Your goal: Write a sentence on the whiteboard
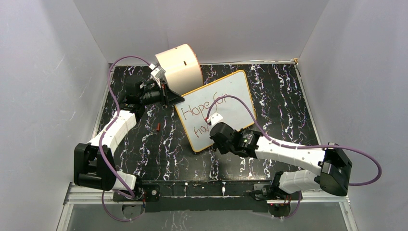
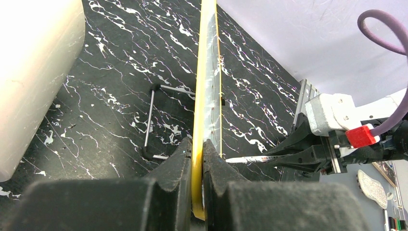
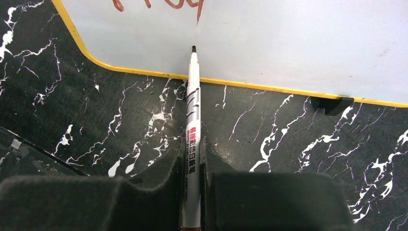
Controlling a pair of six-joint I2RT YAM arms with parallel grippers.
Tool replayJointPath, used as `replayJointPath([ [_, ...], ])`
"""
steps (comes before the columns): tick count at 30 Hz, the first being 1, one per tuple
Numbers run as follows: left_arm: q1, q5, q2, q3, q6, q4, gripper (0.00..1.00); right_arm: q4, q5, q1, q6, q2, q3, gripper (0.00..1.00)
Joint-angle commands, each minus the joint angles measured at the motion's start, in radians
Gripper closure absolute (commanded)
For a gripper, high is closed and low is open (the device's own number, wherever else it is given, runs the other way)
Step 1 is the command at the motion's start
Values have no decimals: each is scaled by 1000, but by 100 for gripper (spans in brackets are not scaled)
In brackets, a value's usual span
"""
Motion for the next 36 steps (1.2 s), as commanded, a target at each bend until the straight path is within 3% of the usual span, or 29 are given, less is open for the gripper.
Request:
replayJointPath([
  [1,-20,-55,34,-15,66,-85,100,68,50,-2,-18,-52,28,100],
  [20,-20,-54,36,-13,66,-86,100,136,84,-6,-52,-8,52,100],
  [36,-20,-52,36,-13,66,-86,100,4,35,-9,7,37,58,100],
])
